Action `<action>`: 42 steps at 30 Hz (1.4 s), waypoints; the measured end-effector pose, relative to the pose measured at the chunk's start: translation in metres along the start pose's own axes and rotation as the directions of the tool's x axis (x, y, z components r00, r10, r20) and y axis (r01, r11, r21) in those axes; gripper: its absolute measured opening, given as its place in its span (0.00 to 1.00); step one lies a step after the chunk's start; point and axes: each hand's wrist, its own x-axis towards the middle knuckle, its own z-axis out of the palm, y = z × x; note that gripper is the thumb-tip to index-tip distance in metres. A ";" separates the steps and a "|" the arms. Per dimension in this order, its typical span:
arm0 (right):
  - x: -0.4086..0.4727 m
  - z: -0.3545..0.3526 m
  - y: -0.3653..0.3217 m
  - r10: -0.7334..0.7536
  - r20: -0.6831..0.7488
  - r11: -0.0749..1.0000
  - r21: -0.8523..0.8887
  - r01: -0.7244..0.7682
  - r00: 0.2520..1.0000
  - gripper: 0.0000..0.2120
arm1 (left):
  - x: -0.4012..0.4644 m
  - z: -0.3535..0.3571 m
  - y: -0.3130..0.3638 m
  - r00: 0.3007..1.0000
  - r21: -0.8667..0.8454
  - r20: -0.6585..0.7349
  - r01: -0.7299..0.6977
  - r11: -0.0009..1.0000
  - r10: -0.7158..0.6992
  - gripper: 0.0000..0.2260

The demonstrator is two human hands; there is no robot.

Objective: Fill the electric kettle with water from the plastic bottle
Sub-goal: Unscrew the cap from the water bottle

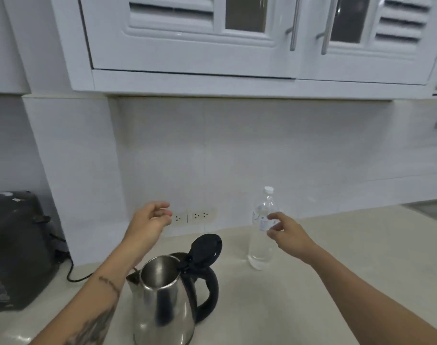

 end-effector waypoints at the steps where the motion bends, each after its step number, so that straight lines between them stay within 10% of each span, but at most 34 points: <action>1: 0.009 -0.010 -0.003 -0.014 -0.018 1.000 -0.017 0.014 1.000 0.19 | 0.003 0.016 0.015 0.998 0.014 0.052 -0.026 1.000 0.025 0.15; 17: 0.146 -0.062 0.003 -0.200 0.171 0.908 -0.338 0.248 0.965 0.27 | 0.031 0.233 0.087 0.997 0.186 0.055 0.038 0.982 -0.049 0.15; 42: 0.046 -0.050 -0.013 -0.307 0.217 0.904 -0.237 0.356 0.926 0.15 | -0.040 0.227 0.024 0.962 0.103 0.231 0.124 0.987 -0.145 0.36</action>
